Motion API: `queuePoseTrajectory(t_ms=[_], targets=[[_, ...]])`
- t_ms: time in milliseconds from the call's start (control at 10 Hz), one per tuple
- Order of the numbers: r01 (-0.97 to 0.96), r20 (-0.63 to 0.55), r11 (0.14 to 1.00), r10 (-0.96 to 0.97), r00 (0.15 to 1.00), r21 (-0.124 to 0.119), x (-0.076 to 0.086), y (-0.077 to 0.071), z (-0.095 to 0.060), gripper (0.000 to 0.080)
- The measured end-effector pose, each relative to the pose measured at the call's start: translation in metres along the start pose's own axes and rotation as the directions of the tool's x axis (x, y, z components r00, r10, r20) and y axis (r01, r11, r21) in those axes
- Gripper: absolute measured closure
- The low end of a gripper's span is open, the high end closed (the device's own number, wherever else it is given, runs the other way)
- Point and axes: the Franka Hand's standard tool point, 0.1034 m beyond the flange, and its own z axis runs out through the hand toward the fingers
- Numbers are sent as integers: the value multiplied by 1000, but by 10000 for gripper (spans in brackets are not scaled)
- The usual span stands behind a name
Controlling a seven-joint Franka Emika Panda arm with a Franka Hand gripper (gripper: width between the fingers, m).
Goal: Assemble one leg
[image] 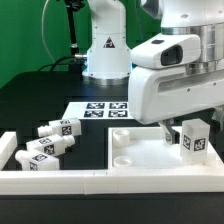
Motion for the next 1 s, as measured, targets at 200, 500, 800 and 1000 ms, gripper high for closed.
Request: queuePoseTrajectory(t_ms=[200, 500, 800, 1000], targets=[[-78, 0, 997, 78, 997, 1, 0, 0, 0, 412], [-282, 0, 960, 282, 960, 1, 0, 0, 0, 514], [-661, -9, 751, 661, 751, -8, 0, 2, 1, 514], [-853, -2, 522, 853, 522, -11, -3, 4, 0, 514]])
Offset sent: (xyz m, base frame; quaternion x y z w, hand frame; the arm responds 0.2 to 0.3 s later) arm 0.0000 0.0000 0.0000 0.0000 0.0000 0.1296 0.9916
